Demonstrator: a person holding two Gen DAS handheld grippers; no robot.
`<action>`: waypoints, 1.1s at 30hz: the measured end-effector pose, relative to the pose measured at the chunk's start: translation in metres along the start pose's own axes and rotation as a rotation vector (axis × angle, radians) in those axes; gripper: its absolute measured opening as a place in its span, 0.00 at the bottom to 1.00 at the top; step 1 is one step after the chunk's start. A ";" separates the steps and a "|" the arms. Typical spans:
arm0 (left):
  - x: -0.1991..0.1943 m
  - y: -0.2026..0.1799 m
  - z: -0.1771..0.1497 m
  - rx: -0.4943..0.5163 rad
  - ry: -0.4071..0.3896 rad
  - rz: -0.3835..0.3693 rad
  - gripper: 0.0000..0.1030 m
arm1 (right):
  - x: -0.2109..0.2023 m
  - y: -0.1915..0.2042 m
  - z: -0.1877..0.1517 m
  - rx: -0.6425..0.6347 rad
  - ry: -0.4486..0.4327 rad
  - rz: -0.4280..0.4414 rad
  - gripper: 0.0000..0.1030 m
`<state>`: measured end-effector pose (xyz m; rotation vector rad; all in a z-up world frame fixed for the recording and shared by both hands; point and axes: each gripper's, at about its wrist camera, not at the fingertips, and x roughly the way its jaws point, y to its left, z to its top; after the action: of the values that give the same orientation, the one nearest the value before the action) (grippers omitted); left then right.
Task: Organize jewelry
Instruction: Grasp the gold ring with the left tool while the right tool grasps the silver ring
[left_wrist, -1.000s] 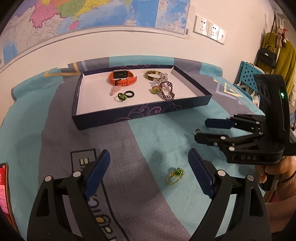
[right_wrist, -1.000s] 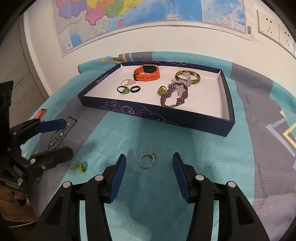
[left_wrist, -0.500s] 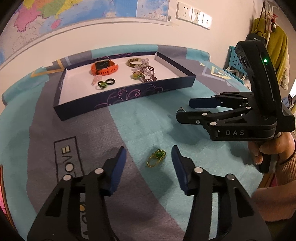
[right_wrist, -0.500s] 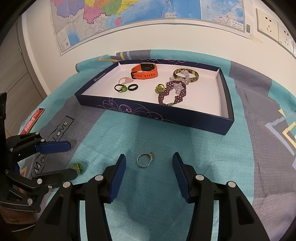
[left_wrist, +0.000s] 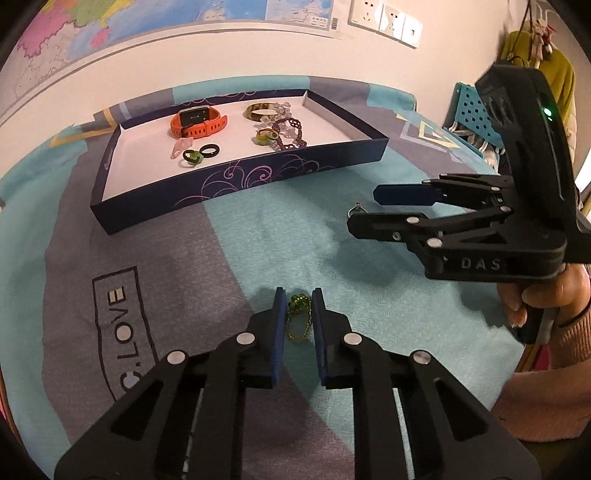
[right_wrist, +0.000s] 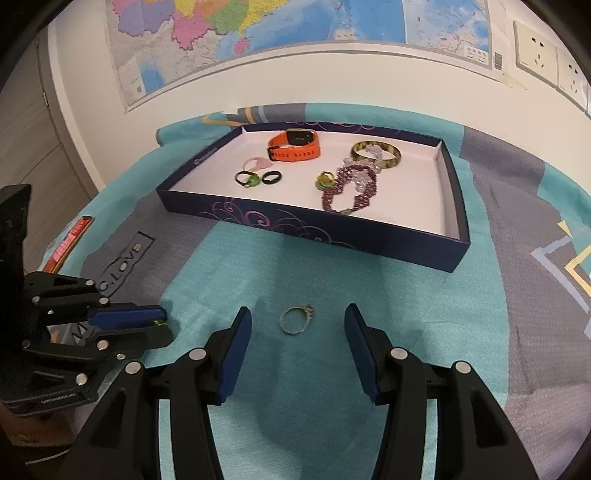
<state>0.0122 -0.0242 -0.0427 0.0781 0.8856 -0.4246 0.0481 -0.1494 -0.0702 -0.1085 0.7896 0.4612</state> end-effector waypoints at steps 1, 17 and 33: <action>0.000 0.000 0.000 -0.003 0.000 -0.001 0.14 | 0.000 0.003 -0.001 -0.009 0.003 0.007 0.48; -0.004 0.008 0.000 -0.039 -0.006 0.006 0.22 | 0.007 0.008 0.001 -0.025 0.026 -0.047 0.26; -0.004 0.013 0.001 -0.064 -0.006 -0.004 0.11 | -0.001 0.003 -0.001 0.015 -0.002 0.009 0.15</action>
<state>0.0156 -0.0109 -0.0403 0.0161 0.8927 -0.3997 0.0456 -0.1468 -0.0703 -0.0910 0.7912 0.4634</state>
